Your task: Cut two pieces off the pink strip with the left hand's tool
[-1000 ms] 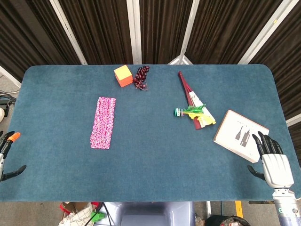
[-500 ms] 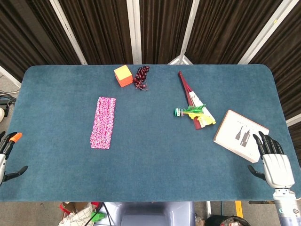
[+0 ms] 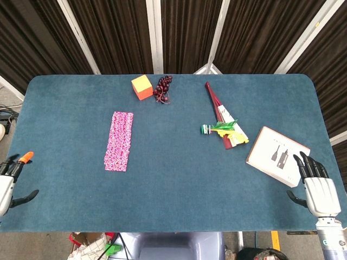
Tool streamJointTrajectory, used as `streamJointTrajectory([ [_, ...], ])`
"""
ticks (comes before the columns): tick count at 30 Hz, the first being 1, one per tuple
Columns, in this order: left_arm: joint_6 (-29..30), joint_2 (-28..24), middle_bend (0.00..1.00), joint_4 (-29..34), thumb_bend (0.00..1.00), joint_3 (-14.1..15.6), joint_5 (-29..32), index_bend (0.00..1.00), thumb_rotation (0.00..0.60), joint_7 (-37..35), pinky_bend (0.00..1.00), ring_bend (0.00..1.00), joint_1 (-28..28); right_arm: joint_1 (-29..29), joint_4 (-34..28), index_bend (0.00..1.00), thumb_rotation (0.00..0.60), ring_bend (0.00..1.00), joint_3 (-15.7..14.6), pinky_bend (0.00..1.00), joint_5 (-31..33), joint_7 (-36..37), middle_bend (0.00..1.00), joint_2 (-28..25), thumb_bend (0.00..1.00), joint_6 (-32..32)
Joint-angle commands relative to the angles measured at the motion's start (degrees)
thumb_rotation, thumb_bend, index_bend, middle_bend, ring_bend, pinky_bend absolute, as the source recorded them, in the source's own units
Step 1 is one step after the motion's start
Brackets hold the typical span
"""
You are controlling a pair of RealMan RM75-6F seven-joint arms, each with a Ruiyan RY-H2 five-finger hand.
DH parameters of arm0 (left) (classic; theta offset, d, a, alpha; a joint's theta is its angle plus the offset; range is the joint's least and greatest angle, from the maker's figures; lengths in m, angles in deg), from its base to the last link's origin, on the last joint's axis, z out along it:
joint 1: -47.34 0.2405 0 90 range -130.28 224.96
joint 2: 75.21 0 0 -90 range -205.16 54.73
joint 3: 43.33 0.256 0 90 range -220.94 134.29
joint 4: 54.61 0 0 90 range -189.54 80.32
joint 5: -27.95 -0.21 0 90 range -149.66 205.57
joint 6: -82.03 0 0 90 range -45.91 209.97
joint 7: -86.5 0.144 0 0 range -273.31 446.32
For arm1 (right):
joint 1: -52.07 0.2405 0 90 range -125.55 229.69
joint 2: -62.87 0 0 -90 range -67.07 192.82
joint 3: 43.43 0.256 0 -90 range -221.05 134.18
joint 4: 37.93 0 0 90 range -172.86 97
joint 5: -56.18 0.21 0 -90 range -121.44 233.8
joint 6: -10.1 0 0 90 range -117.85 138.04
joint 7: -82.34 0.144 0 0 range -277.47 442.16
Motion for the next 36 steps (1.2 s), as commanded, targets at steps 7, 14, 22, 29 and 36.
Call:
streamJointTrajectory([
  [7, -20.3, -3.04, 0.92, 6.93, 0.84, 0.93, 3.81, 0.12, 0.6, 7.17, 0.75, 0.76, -9.88, 0.52, 0.06, 0.01, 0.6, 0.13, -0.11, 0.14, -0.05, -0.3, 0.0, 0.35, 0.22, -0.94],
  [14, -33.18, -4.39, 0.93, 14.23, 0.9, -0.52, 16.02, 0.06, 0.6, 18.71, 0.76, 0.79, -17.01, 0.54, 0.21, 0.01, 0.6, 0.13, 0.0, 0.15, 0.47, -0.21, 0.0, 0.43, 0.22, -1.19],
  [22, -37.89, -1.35, 0.93, 17.03, 0.9, -1.64, 27.63, 0.05, 0.6, 26.99, 0.77, 0.8, -22.75, 0.45, 0.22, 0.01, 0.6, 0.13, 0.11, 0.15, 0.74, 0.1, 0.0, 0.36, 0.22, -1.07],
  [29, -40.35, 2.07, 0.93, 15.88, 0.89, -1.54, 36.63, 0.04, 0.6, 31.56, 0.77, 0.8, -27.57, 0.48, 0.35, 0.01, 0.6, 0.13, 0.22, 0.15, 0.97, 0.31, 0.0, 0.41, 0.22, -1.15],
  [36, -40.16, 6.68, 0.93, 14.89, 0.89, -0.35, 46.1, 0.03, 0.6, 37.22, 0.77, 0.8, -33.12, 0.56, 0.56, 0.01, 0.6, 0.13, 0.3, 0.15, 1.37, 0.21, 0.0, 0.47, 0.22, -1.45],
])
